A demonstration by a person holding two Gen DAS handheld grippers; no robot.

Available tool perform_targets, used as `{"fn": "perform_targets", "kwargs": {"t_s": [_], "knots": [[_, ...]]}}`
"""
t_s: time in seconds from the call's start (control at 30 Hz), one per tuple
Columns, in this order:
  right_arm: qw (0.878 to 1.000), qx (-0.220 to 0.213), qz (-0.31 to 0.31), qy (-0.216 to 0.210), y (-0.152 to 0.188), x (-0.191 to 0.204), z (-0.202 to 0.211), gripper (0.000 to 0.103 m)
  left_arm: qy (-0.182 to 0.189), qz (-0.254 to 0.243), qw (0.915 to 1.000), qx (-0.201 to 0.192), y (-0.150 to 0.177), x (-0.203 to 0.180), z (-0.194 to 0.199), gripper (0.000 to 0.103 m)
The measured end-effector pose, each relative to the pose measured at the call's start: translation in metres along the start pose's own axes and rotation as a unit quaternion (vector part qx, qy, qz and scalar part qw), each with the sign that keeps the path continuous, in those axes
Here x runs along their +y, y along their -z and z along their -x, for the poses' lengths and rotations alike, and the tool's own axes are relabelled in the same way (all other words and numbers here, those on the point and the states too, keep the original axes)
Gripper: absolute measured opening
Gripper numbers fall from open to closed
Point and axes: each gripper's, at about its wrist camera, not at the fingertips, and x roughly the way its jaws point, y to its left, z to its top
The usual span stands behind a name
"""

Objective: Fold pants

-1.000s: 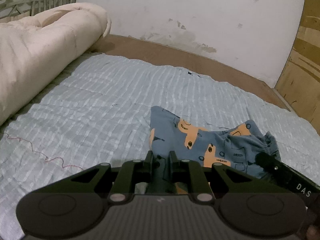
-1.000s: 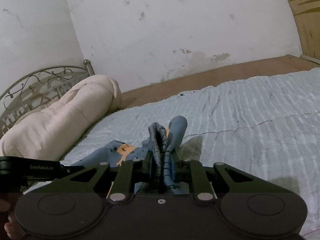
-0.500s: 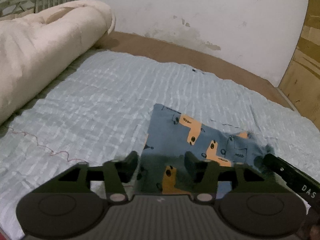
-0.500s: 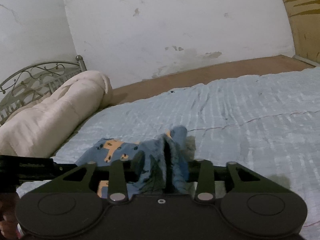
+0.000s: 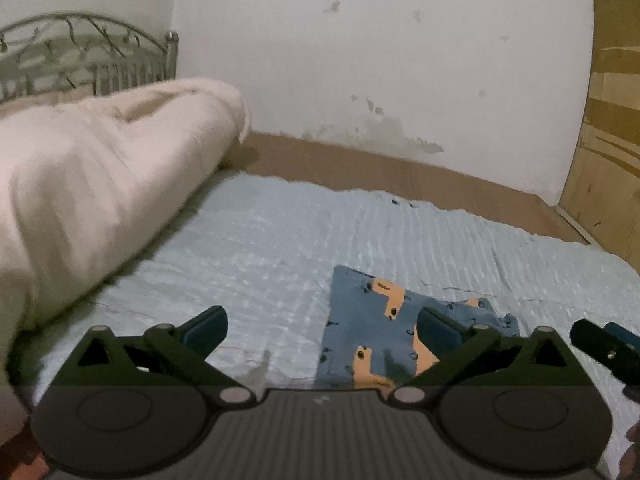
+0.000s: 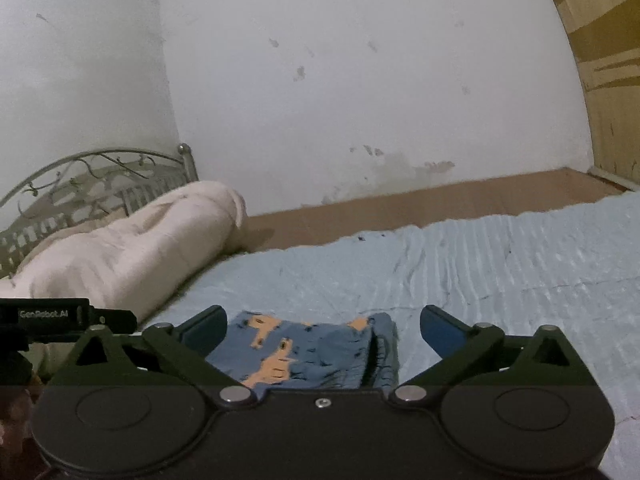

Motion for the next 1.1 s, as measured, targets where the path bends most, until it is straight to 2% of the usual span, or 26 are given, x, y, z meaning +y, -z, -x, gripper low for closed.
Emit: {"fn": "perform_targets", "kwargs": {"t_s": [0.2,0.57,0.77,1.1], "knots": [[1.0,-0.014,0.003,-0.02,0.005,0.016,0.049,0.102,-0.008,-0.02,0.9995,-0.022,0.02,0.001,0.047,0.102],[0.999,-0.031,0.039,-0.006,0.036,0.038,0.132,0.102,0.005,-0.026,0.9988,-0.041,0.073,0.003,0.111,0.102],[0.998,-0.034,0.048,0.0,0.054,0.048,0.157,0.102,0.002,-0.047,0.998,-0.043,0.098,0.002,0.128,0.102],[0.998,-0.034,0.055,0.001,0.063,0.055,0.175,0.102,-0.005,-0.024,0.9986,-0.046,0.112,0.013,0.149,0.102]]}}
